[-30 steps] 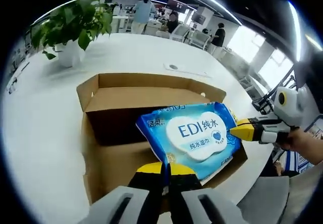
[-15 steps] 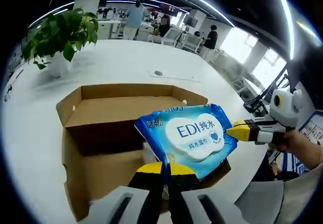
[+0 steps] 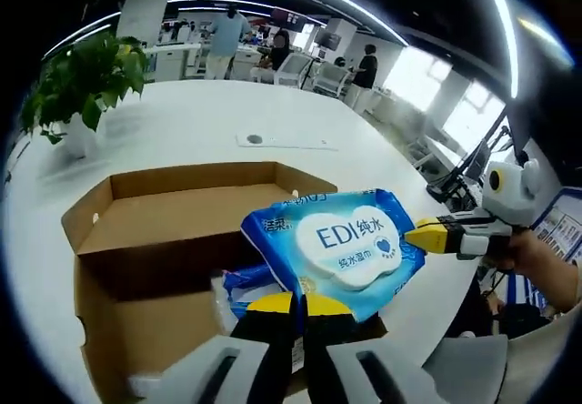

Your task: Operate the shoe box by opening the lid, removing the specified soft item, and placing it in the target area until the item is outside and the box remains undamaged.

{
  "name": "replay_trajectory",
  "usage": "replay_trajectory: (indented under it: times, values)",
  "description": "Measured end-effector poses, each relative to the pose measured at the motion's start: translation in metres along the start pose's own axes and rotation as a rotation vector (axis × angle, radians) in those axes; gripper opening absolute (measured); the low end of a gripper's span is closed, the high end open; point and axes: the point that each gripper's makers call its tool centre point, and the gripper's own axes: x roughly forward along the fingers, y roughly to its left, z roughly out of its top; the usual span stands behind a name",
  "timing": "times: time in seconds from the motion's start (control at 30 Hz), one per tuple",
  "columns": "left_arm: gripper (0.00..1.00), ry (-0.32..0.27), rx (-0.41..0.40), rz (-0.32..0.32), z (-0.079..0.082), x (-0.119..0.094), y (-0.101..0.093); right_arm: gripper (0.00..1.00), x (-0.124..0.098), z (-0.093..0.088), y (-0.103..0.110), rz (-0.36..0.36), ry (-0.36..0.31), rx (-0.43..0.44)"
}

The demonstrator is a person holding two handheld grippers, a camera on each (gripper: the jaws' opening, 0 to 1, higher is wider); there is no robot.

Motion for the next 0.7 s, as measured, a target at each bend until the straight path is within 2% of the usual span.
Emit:
replay_trajectory:
  times: [0.47, 0.57, 0.7]
  values:
    - [0.00, -0.030, 0.024, -0.029, 0.014, 0.027, -0.036, 0.00, -0.031, -0.006, -0.040, -0.035, -0.003, 0.026]
    - [0.00, -0.012, 0.037, -0.031, 0.012, 0.036, -0.042, 0.00, -0.037, -0.003, -0.043, -0.017, -0.036, 0.023]
    - [0.00, -0.017, 0.015, -0.051, 0.015, 0.039, -0.048, 0.00, -0.043, 0.001, -0.049, -0.005, -0.052, 0.071]
